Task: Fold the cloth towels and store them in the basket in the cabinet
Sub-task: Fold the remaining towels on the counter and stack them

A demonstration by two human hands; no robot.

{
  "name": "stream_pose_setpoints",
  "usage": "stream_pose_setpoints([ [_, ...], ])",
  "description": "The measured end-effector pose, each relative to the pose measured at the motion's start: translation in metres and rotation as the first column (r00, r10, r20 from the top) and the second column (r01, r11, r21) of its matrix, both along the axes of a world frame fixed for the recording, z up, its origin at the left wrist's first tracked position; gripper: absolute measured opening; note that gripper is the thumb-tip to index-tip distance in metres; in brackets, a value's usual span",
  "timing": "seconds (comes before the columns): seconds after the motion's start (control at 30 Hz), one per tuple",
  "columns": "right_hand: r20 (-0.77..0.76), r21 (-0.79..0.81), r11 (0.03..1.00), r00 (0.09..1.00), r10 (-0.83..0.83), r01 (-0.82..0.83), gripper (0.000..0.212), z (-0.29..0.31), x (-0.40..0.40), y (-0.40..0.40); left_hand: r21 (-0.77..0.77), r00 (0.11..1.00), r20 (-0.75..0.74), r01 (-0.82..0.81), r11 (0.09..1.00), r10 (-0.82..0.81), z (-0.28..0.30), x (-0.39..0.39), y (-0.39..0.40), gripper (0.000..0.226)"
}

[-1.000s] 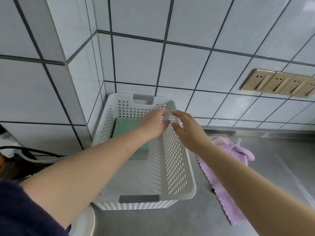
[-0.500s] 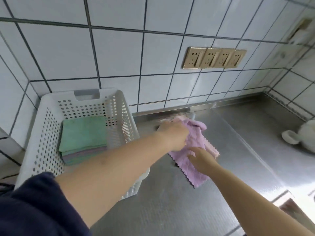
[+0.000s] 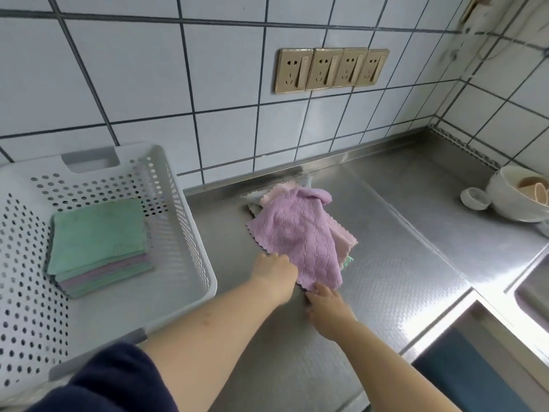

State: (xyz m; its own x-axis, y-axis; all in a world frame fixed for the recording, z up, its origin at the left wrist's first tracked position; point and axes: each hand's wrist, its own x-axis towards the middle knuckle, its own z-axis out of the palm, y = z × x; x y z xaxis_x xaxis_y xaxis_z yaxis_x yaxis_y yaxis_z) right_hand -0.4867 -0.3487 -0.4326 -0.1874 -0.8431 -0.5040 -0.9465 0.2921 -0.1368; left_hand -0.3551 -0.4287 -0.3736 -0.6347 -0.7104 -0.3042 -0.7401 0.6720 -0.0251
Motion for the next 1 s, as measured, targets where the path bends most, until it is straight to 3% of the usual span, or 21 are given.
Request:
stream_pose_setpoints([
  [0.17, 0.009, -0.261, 0.965, 1.0, -0.02, 0.021, 0.031, 0.009, -0.007, 0.0, 0.065, 0.986, -0.141, -0.077, 0.995, 0.085, -0.019, 0.002, 0.008, 0.039],
  [0.3, 0.143, -0.549, 0.83, 0.989, -0.028, 0.102, 0.017, 0.046, -0.011, -0.006, 0.056, 0.922, -0.371, -0.101, 0.993, 0.115, -0.016, -0.006, 0.005, 0.05],
  [0.43, 0.127, -0.679, 0.732, 0.991, 0.049, 0.05, 0.003, 0.092, -0.018, -0.016, -0.051, 0.855, -0.509, -0.146, 0.988, 0.1, 0.002, -0.016, 0.002, 0.02],
  [0.57, 0.132, -0.738, 0.671, 0.99, 0.049, 0.065, 0.029, 0.132, -0.031, -0.021, -0.071, 0.797, -0.588, -0.222, 0.972, 0.139, 0.022, -0.016, -0.005, 0.02],
  [0.63, 0.136, -0.774, 0.629, 0.989, 0.061, 0.068, 0.031, 0.147, -0.04, -0.024, -0.034, 0.767, -0.616, -0.251, 0.967, 0.177, 0.027, -0.013, -0.009, 0.02],
  [0.77, 0.143, -0.817, 0.573, 0.985, 0.093, 0.065, 0.025, 0.183, -0.054, -0.037, 0.064, 0.65, -0.705, -0.341, 0.938, 0.285, 0.035, -0.009, -0.015, 0.02],
  [0.93, 0.105, -0.794, 0.608, 0.987, 0.118, 0.012, 0.024, 0.208, -0.072, -0.065, 0.268, 0.327, -0.811, -0.529, 0.805, 0.484, 0.058, -0.001, -0.017, 0.014],
  [1.0, 0.094, -0.79, 0.613, 0.984, 0.153, -0.02, 0.025, 0.214, -0.081, -0.083, 0.241, 0.277, -0.85, -0.552, 0.798, 0.448, 0.068, 0.001, -0.019, 0.014],
])
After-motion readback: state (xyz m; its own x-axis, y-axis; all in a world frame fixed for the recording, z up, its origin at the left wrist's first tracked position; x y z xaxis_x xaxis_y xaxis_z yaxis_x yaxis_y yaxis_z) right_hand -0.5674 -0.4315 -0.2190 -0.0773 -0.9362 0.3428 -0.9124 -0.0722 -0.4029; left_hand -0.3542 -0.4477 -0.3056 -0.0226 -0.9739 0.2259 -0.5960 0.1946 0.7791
